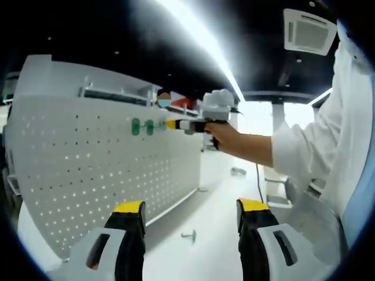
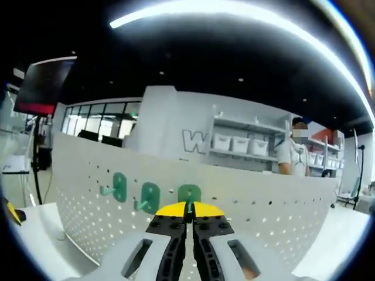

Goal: Insert the hook assembly into the mounting plate slot until the hook locks in place.

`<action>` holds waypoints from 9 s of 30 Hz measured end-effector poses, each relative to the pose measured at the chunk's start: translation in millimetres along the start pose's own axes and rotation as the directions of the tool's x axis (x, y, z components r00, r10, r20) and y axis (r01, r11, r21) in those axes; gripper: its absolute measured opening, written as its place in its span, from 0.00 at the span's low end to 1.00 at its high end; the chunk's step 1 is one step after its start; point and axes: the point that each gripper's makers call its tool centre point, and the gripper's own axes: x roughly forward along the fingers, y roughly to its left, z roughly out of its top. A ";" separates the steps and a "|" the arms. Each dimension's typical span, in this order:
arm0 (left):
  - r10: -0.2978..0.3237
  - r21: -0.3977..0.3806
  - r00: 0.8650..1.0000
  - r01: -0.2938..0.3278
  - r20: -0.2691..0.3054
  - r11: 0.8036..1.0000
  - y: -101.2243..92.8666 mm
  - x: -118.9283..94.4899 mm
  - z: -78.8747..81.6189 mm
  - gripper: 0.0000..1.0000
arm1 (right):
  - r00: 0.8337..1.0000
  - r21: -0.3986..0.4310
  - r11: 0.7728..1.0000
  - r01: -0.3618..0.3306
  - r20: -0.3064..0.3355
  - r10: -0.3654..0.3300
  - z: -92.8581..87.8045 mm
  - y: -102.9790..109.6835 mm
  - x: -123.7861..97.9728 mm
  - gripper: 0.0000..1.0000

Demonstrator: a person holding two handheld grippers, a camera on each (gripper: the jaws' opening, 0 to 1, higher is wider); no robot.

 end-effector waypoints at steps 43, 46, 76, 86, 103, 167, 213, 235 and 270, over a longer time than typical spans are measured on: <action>0.003 -0.001 1.000 -0.004 -0.005 1.000 5.0 -0.7 -0.5 0.61 | 1.000 -0.050 0.999 0.006 -0.020 -0.007 -10.2 -0.3 13.9 0.01; 0.004 -0.002 1.000 -0.004 -0.003 1.000 5.2 -0.8 -0.3 0.61 | 1.000 -0.053 0.999 0.004 -0.024 -0.005 -11.0 -0.8 14.3 0.01; 0.000 -0.001 1.000 0.000 -0.001 1.000 4.6 -2.0 0.5 0.60 | 0.999 -0.073 0.997 -0.005 -0.048 0.001 -19.0 -2.3 4.7 0.19; -0.003 0.003 1.000 0.003 0.001 1.000 2.2 -2.7 0.9 0.60 | 0.996 -0.082 0.996 -0.028 -0.084 0.021 -35.3 0.4 -13.6 0.23; -0.004 0.008 1.000 0.004 -0.002 1.000 -1.7 -4.5 -0.3 0.59 | 0.970 -0.055 0.991 -0.121 -0.218 0.107 -101.5 29.3 -56.9 0.24; 0.012 0.003 1.000 -0.012 -0.012 1.000 -8.2 -9.3 -3.8 0.55 | 0.677 0.069 0.929 -0.365 -0.665 0.315 -291.9 131.2 -138.2 0.44; 0.025 -0.022 1.000 -0.025 -0.018 0.999 2.1 -9.5 -10.6 0.54 | 0.680 0.154 0.938 -0.309 -0.653 0.332 -304.7 133.1 -130.8 0.30; 0.021 -0.023 1.000 -0.022 -0.021 1.000 5.9 -8.9 -8.3 0.52 | 0.758 0.149 0.917 -0.370 -0.522 0.390 -247.1 144.4 -116.7 0.29; -0.070 -0.156 0.990 0.050 -0.123 0.987 31.7 -28.4 -27.3 0.40 | 0.649 -0.178 0.624 -0.761 -0.215 0.730 -114.0 248.0 -161.8 0.29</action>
